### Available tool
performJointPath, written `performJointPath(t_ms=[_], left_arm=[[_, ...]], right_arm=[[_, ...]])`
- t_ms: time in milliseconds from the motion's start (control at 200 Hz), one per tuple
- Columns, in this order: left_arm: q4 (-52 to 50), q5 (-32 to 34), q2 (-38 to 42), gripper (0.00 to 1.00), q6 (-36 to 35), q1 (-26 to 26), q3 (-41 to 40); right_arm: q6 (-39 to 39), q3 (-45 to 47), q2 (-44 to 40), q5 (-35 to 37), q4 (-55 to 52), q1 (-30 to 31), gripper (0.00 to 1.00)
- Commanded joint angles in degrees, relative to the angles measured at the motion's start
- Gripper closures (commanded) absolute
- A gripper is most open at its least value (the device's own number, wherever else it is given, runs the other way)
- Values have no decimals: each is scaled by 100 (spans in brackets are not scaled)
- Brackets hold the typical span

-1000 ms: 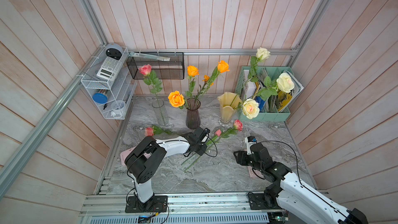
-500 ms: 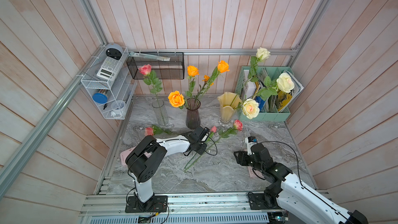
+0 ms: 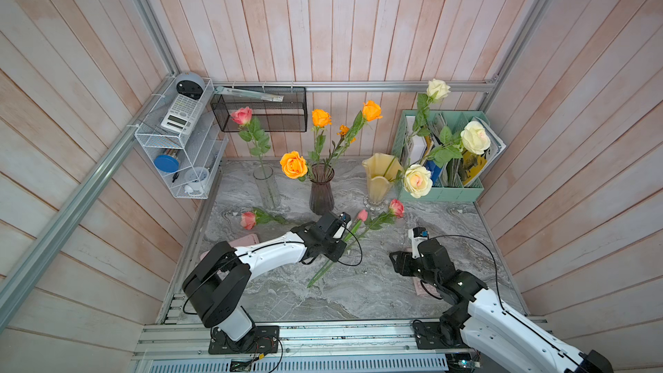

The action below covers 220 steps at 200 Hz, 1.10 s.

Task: Arrange the flowers in different vases according to their colors
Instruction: Pick up the flower at the center of the board, then insert the flower into the vase.

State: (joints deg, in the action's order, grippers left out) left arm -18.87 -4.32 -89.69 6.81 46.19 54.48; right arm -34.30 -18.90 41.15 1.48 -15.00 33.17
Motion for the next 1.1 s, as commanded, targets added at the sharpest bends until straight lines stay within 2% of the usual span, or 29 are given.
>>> performJointPath(t_ms=[0, 230, 350, 470, 650, 800, 940, 1015, 1095], left_arm=[[-36, 76, 451, 96, 96, 46, -68], [469, -143, 2047, 96, 119, 140, -461], [509, 58, 2949, 96, 279, 139, -357], [520, 1076, 3740, 96, 190, 144, -180], [1162, 2627, 4660, 98, -641, 137, -150], [1875, 3543, 4914, 99, -1588, 143, 55], [2843, 4032, 4834, 100, -2544, 4, 205], [3000, 3836, 4597, 100, -2644, -480, 379], [3040, 3250, 4288, 100, -2219, -1346, 541]], right_arm=[[20, 54, 7, 72, 19, -21, 40], [53, 35, 99, 57, 58, -23, 40], [84, 10, 190, -32, 63, -21, 40], [108, -11, 293, -52, 110, -26, 40], [144, -17, 395, -139, 177, -21, 40], [161, -26, 377, -145, 147, -22, 40], [148, -31, 381, -148, 126, -25, 40], [157, -48, 416, -152, 142, -21, 40], [189, -91, 492, -165, 139, -24, 40]])
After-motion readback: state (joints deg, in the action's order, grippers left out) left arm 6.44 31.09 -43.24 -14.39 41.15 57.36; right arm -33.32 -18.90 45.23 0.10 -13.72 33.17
